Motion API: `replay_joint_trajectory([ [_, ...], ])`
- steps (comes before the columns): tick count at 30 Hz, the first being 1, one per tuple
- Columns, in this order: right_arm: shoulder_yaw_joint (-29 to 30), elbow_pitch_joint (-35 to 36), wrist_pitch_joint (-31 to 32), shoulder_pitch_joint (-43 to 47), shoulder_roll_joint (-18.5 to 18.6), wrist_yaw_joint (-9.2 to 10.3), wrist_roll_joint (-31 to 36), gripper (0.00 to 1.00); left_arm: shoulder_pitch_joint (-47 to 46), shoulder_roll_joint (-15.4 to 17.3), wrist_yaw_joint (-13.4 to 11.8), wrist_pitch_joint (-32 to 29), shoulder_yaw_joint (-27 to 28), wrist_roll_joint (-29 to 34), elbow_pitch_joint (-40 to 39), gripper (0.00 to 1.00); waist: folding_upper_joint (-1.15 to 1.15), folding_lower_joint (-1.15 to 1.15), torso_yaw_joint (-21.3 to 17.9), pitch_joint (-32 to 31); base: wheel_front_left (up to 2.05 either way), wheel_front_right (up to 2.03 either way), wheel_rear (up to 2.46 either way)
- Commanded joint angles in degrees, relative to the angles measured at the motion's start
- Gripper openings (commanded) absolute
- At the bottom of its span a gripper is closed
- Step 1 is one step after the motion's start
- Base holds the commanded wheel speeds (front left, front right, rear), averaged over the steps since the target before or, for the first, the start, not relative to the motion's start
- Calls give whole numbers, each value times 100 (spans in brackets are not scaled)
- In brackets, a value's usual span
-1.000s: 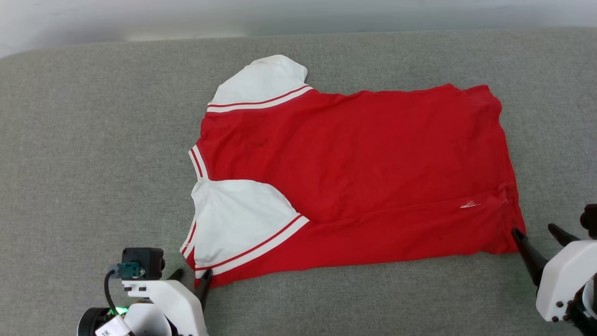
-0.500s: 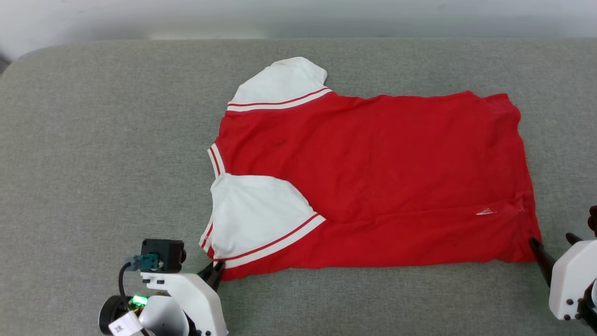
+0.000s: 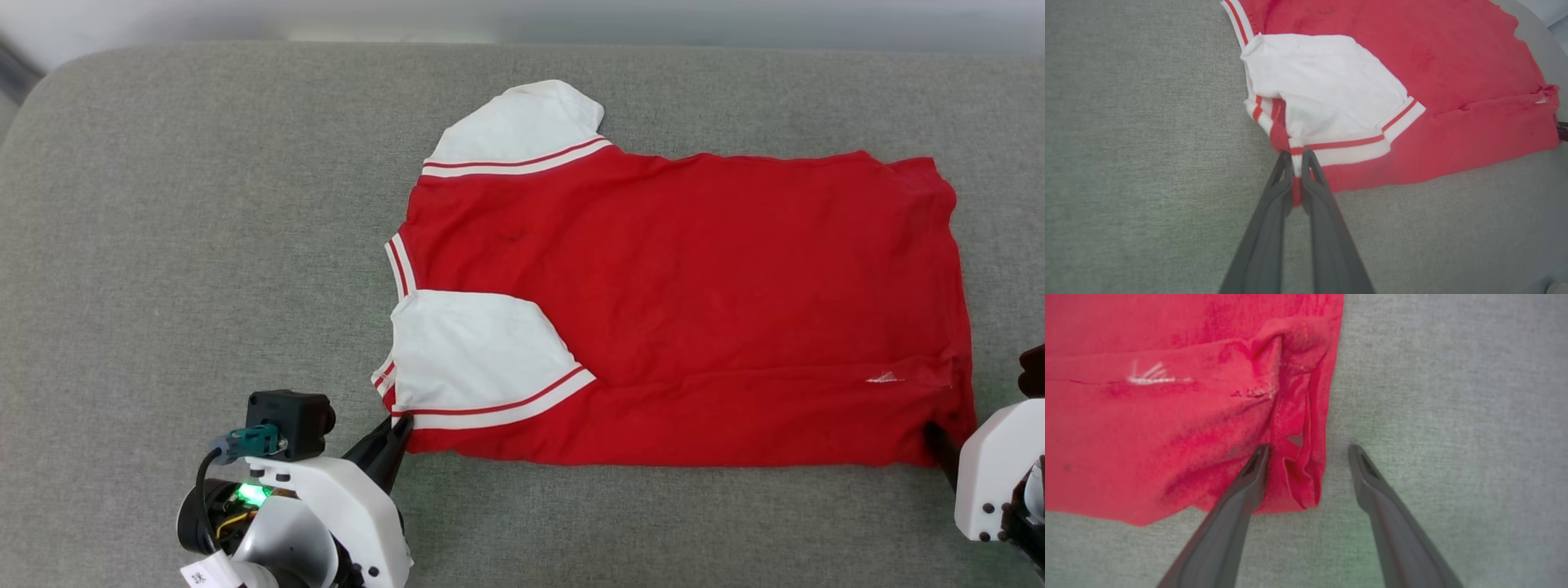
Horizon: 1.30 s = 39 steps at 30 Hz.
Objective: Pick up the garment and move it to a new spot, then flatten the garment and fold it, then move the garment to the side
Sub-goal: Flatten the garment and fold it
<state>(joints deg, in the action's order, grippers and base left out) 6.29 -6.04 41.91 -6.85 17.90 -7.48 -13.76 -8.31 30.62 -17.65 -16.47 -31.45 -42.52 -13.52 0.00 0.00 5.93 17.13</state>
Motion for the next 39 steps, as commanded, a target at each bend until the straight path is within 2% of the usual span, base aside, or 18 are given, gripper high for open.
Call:
replay_joint_trajectory([
  [1, -143, -238, 98, 92, -105, -2, -40, 100, -22, 21, -3, 13, 3, 17, -7, 0, 0, 0, 14, 20, 0, 0, 0],
  [3, -215, -379, 163, 135, -174, -10, -134, 100, 10, 37, 15, -7, -11, -6, 24, 0, 0, 0, 24, 40, 0, 0, 0],
  [4, -241, -444, 194, 149, -210, -10, -189, 44, 19, 47, 24, -18, -19, -12, 38, 0, 0, 0, 26, 44, 0, 0, 0],
  [5, -261, -498, 203, 155, -226, -12, -237, 3, 28, 46, 31, -26, -23, -24, 49, 0, 0, 0, 26, 46, 0, 0, 0],
  [6, -276, -562, 164, 167, -195, -12, -279, 0, 59, 65, 41, -16, -18, -42, 90, 0, 0, 0, 15, 28, 0, 0, 0],
  [11, -58, -530, -35, 157, -31, 2, -238, 0, 176, 186, 36, -61, 28, -102, 203, 0, 0, 0, -46, -131, 0, 0, 0],
  [15, 111, -230, -105, 218, 52, 3, -275, 0, 330, 297, -4, -101, 64, -157, 214, 0, 0, 0, -102, -309, 0, 0, 0],
  [28, 623, 1031, 405, 1246, -175, 3, -276, 0, 1187, 667, -109, -303, 38, -440, 55, 0, 0, 0, -253, -814, 0, 0, 0],
  [33, 818, 1086, 538, 1589, -216, 3, -189, 0, 1442, 784, -71, -436, -66, -518, 189, 0, 0, 0, -272, -859, 0, 0, 0],
  [39, 804, 877, 483, 1723, -303, 3, -179, 0, 1429, 594, 97, -336, -197, -575, 495, 0, 0, 0, -295, -882, 0, 0, 0],
])
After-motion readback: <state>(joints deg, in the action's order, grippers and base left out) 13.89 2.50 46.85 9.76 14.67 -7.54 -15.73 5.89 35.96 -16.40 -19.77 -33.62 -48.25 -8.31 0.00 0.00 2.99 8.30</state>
